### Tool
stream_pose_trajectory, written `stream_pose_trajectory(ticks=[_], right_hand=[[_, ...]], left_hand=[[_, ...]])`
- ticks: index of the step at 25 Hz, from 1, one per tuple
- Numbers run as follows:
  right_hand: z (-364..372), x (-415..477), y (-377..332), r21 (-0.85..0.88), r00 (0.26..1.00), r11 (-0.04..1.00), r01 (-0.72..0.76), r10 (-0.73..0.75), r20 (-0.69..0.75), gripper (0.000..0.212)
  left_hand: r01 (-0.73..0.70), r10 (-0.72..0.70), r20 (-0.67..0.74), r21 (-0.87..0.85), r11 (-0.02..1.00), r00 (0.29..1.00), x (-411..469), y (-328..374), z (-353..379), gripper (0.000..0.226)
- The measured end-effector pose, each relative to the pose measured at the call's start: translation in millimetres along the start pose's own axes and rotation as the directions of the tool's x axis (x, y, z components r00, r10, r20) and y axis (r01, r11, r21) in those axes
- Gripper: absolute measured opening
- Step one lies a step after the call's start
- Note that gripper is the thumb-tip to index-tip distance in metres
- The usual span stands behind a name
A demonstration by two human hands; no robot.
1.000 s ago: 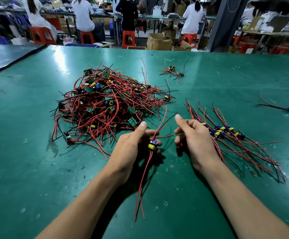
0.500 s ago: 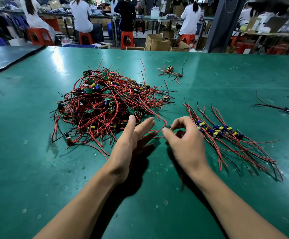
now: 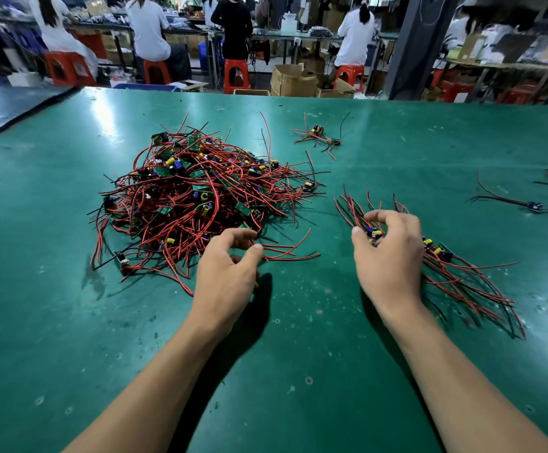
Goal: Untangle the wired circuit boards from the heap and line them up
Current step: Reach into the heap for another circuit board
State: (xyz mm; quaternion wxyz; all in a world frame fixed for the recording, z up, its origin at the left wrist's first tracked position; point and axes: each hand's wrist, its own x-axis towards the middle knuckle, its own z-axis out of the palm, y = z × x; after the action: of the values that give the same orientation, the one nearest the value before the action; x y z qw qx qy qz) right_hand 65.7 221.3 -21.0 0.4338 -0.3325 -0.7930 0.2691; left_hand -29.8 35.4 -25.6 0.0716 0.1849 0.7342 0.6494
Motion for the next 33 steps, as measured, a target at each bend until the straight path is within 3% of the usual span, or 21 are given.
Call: stream_pose_trajectory(ticks=[4,8,13,17,20,23,30,33], right_hand=[[11.3,-14.9,-12.3,0.052,0.962,0.982,0.184,-0.191,0.194,0.009],[15.9,-20.4,-8.3,-0.094,0.906,0.981,0.171,-0.119,0.407,0.018],[5.5,-11.6,-5.8,-0.225,0.920,0.964,0.140,-0.043,0.389,0.025],[3.6,-12.6,-9.1,-0.242,0.915,0.960,0.140,-0.032,0.402,0.030],[2.1,-12.0,-8.2,-0.298,0.915,0.945,0.134,-0.003,0.403,0.033],[2.1,-13.7,-9.1,-0.306,0.918,0.942,0.136,-0.004,0.397,0.034],[16.7,-25.2,-12.2,-0.140,0.888,0.973,0.185,-0.104,0.448,0.033],[14.3,-24.2,-14.5,0.035,0.897,0.999,0.036,-0.047,0.439,0.036]], left_hand=[[0.003,-0.005,0.012,0.109,0.994,1.000,2.9,-3.5,0.4,0.030],[0.005,-0.011,0.031,0.167,0.986,0.999,2.6,-1.7,0.3,0.040],[0.011,-0.017,0.041,0.148,0.989,0.999,2.7,0.8,-0.5,0.033],[0.047,-0.066,0.112,0.160,0.986,0.992,3.7,1.6,-1.4,0.043],[0.149,-0.150,0.208,0.025,0.989,0.966,6.8,5.0,-5.0,0.051],[0.191,-0.164,0.239,-0.093,0.977,0.957,7.7,8.0,-7.8,0.045],[0.224,-0.159,0.238,-0.277,0.935,0.958,-0.2,11.7,-5.6,0.017],[0.266,-0.159,0.294,-0.373,0.889,0.943,-4.4,14.2,-2.6,0.014]])
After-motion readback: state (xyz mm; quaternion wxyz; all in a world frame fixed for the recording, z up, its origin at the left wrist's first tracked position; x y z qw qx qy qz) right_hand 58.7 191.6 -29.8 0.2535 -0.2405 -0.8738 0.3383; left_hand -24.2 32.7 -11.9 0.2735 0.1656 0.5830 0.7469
